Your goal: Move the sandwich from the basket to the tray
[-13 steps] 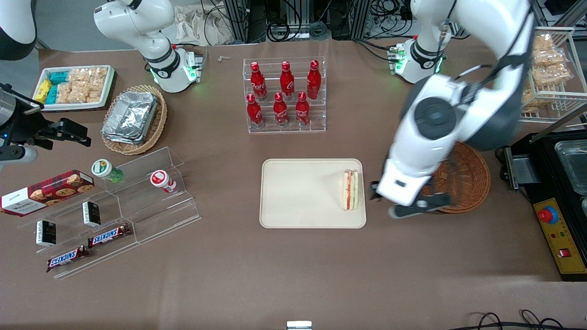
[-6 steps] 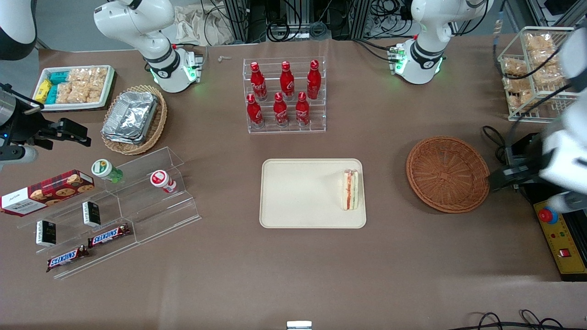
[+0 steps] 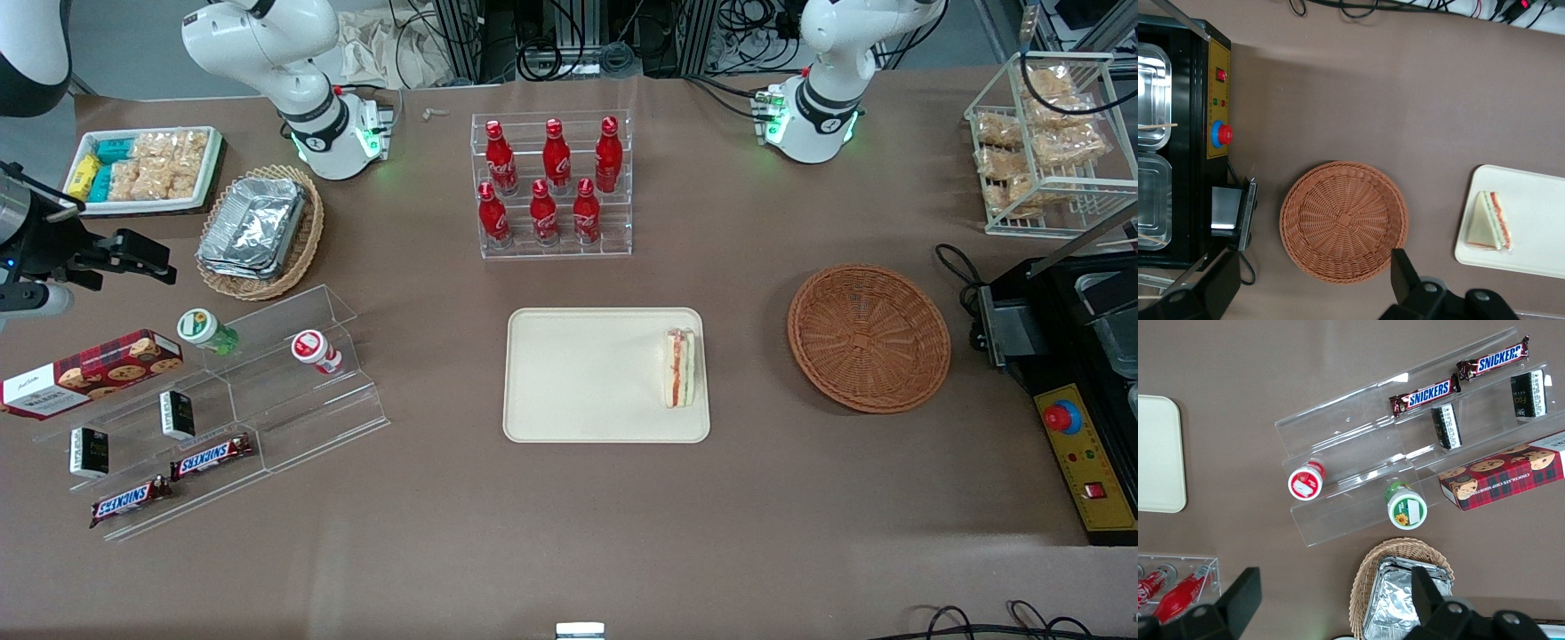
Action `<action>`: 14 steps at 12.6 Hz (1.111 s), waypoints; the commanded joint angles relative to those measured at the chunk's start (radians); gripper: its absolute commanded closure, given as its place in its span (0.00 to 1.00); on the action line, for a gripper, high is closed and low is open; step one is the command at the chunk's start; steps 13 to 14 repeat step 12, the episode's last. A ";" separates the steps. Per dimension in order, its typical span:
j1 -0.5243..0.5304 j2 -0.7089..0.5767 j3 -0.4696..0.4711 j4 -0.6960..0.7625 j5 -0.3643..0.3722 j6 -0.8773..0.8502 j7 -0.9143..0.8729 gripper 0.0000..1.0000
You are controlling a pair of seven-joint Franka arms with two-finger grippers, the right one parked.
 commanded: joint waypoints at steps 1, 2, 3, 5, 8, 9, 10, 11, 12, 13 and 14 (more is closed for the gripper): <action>-0.126 -0.204 0.101 -0.335 -0.021 0.185 0.002 0.00; -0.165 -0.259 0.126 -0.440 -0.039 0.265 -0.014 0.00; -0.171 -0.289 0.123 -0.503 -0.048 0.317 -0.057 0.00; -0.191 -0.295 0.087 -0.536 -0.032 0.323 -0.103 0.00; -0.197 -0.278 0.041 -0.536 0.005 0.286 0.023 0.00; -0.197 -0.271 0.039 -0.519 0.005 0.264 0.066 0.00; -0.197 -0.252 0.041 -0.482 0.005 0.241 0.099 0.00; -0.196 -0.229 0.041 -0.437 0.005 0.190 0.113 0.00; -0.196 -0.203 0.044 -0.380 0.005 0.131 0.137 0.00; -0.196 -0.203 0.044 -0.380 0.005 0.131 0.137 0.00; -0.196 -0.203 0.044 -0.380 0.005 0.131 0.137 0.00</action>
